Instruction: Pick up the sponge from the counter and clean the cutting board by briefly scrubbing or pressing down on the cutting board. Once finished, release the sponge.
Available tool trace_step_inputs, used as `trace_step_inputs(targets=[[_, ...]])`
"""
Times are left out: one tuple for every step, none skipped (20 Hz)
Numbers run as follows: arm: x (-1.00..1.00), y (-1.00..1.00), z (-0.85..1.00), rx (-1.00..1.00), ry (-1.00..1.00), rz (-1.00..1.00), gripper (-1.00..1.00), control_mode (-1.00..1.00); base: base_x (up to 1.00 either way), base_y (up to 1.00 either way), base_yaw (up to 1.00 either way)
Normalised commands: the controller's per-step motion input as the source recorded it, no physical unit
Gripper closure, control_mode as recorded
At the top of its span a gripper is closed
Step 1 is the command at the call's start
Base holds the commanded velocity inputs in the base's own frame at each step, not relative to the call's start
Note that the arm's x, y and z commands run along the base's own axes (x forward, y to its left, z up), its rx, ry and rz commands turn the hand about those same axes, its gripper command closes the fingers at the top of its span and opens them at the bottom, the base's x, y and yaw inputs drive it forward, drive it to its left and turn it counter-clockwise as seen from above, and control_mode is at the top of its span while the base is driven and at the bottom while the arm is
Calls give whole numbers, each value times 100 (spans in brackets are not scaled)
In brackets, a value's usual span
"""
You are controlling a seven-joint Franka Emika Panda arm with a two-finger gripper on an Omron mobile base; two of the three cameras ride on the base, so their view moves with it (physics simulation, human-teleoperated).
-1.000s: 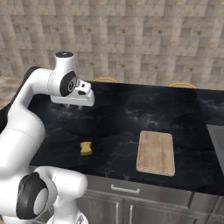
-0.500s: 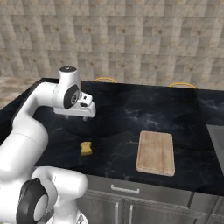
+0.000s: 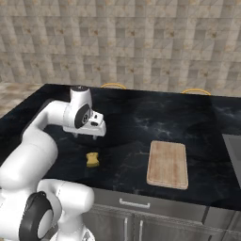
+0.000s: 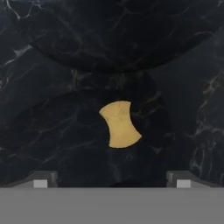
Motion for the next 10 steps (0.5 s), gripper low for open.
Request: trace_step_inputs(targets=[[12, -14, -31, 0, 4, 0, -100, -100, 0, 0, 0], [16, -14, -31, 0, 3, 0, -100, -100, 0, 0, 0], [29, -21, -36, 0, 2, 0, -100, -100, 0, 0, 0], [33, -24, -38, 0, 2, 0, -100, -100, 0, 0, 0], [24, -21, -39, 0, 0, 0, -100, -100, 0, 0, 0], [17, -16, -39, 0, 0, 0, -100, -100, 0, 0, 0], [15, -11, -37, 0, 0, 0, -100, -100, 0, 0, 0], [12, -1, -40, 0, 0, 0, -100, -100, 0, 0, 0], [12, 0, -42, 0, 0, 0, -100, -100, 0, 0, 0], [9, 0, -44, 0, 0, 0, -100, -100, 0, 0, 0]])
